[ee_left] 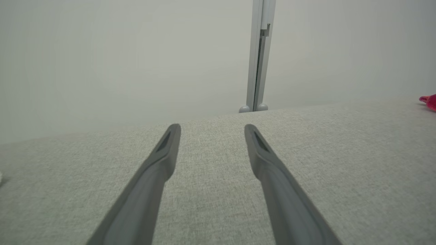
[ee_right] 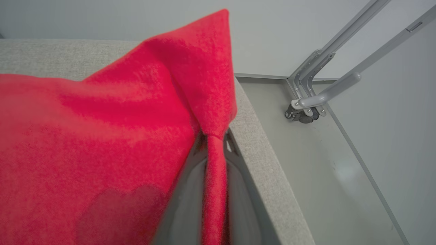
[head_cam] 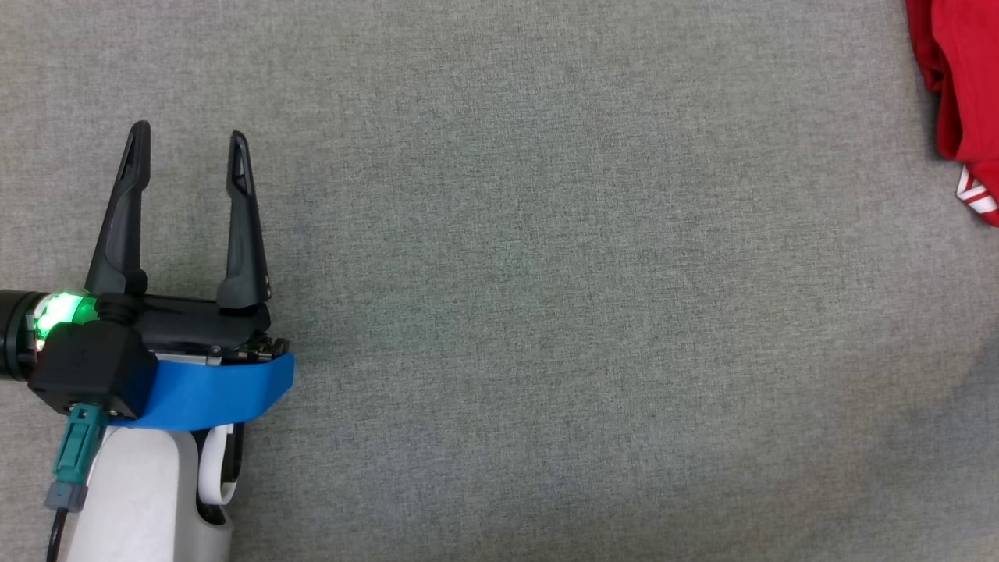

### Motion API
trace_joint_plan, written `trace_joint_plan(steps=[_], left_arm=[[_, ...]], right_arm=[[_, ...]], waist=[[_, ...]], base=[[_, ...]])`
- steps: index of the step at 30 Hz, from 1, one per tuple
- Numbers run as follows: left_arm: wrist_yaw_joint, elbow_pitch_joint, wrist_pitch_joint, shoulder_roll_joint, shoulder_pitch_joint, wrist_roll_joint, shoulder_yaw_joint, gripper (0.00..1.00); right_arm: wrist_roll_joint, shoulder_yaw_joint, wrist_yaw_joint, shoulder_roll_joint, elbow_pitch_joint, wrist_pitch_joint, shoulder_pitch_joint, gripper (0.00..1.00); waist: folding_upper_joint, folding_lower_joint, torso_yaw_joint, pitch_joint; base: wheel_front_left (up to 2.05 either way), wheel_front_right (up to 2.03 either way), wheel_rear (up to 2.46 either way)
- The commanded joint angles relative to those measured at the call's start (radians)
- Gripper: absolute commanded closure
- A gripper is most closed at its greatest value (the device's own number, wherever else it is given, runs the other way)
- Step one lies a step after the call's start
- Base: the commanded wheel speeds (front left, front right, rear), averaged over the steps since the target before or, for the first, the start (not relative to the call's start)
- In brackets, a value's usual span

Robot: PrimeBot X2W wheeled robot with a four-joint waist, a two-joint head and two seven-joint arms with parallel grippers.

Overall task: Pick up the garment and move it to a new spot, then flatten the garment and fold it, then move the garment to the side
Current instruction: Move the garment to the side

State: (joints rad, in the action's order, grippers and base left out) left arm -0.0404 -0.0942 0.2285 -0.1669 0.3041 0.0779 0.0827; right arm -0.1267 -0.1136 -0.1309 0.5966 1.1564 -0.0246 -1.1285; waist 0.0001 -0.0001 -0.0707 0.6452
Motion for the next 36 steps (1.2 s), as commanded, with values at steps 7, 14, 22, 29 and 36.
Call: trace_joint_plan(steps=[7, 14, 22, 29, 36], left_arm=[[0.010, 0.019, 0.005, -0.006, -0.010, 0.009, 0.002, 0.00], [0.019, 0.069, 0.022, 0.003, -0.072, 0.036, -0.011, 0.00], [0.024, 0.139, 0.034, 0.026, -0.181, 0.072, -0.024, 0.00], [0.030, 0.173, 0.037, 0.043, -0.260, 0.089, -0.030, 0.00], [0.031, 0.197, 0.037, 0.057, -0.326, 0.096, -0.030, 0.00]], right_arm=[[0.059, -0.015, 0.000, -0.026, 0.021, -0.124, -0.037, 0.00], [0.028, 0.047, 0.000, -0.118, -0.066, -0.233, 0.048, 0.00], [-0.111, 0.181, 0.000, -0.222, -0.421, -0.241, 0.324, 0.00], [-0.163, 0.269, 0.000, -0.276, -0.604, -0.240, 0.576, 0.00], [-0.184, 0.214, 0.000, -0.334, -0.730, -0.227, 0.811, 0.00]], waist=[[-0.0001, 0.0001, -0.005, -0.047], [-0.0001, 0.0001, -0.017, -0.176], [-0.0001, 0.0001, -0.005, -0.367], [-0.0001, 0.0001, 0.028, -0.483], [-0.0001, 0.0001, 0.066, -0.569]], base=[[0.00, 0.00, 0.00], [0.00, 0.00, 0.00], [0.00, 0.00, 0.00], [0.00, 0.00, 0.00], [0.00, 0.00, 0.00]])
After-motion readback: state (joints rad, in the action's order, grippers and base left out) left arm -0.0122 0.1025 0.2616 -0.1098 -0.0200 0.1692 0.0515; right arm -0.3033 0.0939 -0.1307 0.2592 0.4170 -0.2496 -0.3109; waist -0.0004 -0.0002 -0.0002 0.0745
